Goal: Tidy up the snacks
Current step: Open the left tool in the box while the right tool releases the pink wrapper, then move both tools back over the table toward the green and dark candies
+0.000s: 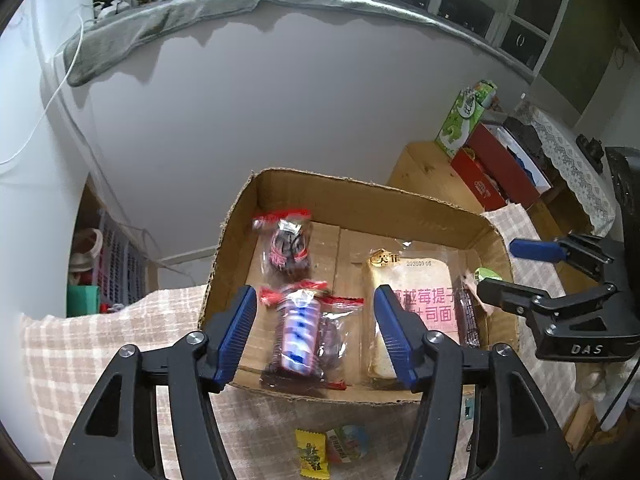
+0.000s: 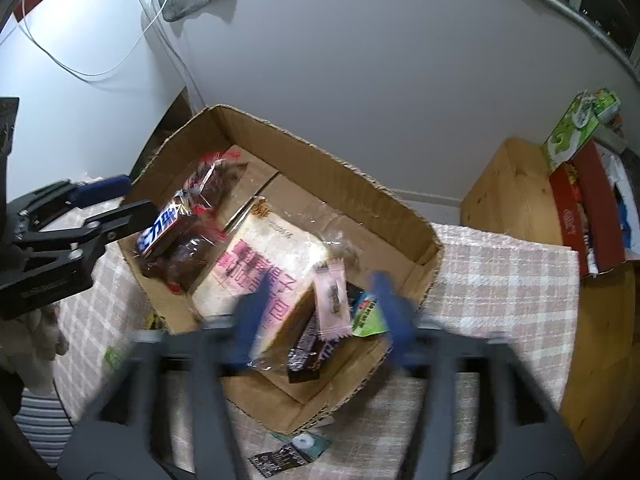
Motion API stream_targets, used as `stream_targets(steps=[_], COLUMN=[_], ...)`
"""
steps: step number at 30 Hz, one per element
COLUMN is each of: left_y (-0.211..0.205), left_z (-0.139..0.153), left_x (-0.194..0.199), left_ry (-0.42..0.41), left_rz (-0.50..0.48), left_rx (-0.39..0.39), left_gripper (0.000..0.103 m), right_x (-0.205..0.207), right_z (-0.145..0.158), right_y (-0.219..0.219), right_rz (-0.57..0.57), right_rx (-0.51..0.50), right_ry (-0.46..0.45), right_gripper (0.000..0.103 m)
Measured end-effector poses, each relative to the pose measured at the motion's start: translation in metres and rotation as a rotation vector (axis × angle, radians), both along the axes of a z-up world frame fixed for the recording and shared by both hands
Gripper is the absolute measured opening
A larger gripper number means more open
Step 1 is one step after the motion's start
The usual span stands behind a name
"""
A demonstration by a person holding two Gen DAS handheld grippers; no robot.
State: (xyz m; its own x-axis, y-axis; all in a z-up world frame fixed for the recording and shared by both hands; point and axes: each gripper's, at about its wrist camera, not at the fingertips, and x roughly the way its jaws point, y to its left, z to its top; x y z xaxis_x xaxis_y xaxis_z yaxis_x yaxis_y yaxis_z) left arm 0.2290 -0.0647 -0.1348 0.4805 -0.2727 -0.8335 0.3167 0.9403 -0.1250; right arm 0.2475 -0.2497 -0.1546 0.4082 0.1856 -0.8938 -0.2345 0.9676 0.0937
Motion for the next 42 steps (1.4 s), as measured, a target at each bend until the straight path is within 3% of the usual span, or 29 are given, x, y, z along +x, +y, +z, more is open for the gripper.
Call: stream_targets(steps=[11,21,30,36,42], left_y=[0.002,0.030,0.057,0.075,0.095], left_z=[0.013,0.031,0.043,0.024,-0.002], left_x=[-0.012,-0.034,-0.062,-0.093,-0.138], left_ry=[-0.036,-0.060,-0.084,-0.050,0.032], left_rz=[0.001,0.018,0.031,0.075,0.129], left_rx=[0.020,-0.023,-0.026,-0.039,-0.082], left_gripper=[0.061,0.061,0.061,0.061,0.061], right_x=[-0.004,-0.025,-0.046,-0.084,-0.125], right_z=[0.002,0.020,0.026,0.033,0.014], right_y=[-0.009,0.002,-0.017,-0.040,-0.054], right_rz=[-0.019,0.010,-0.091,-0.127,-0.183], right_rx=[0.012,0.026,0.109,0.130,0.188], right_ry=[0.016,-0.027,-0.043,-0.056,0.013], right_gripper=[0.078,0.078,0.078,0.078,0.078])
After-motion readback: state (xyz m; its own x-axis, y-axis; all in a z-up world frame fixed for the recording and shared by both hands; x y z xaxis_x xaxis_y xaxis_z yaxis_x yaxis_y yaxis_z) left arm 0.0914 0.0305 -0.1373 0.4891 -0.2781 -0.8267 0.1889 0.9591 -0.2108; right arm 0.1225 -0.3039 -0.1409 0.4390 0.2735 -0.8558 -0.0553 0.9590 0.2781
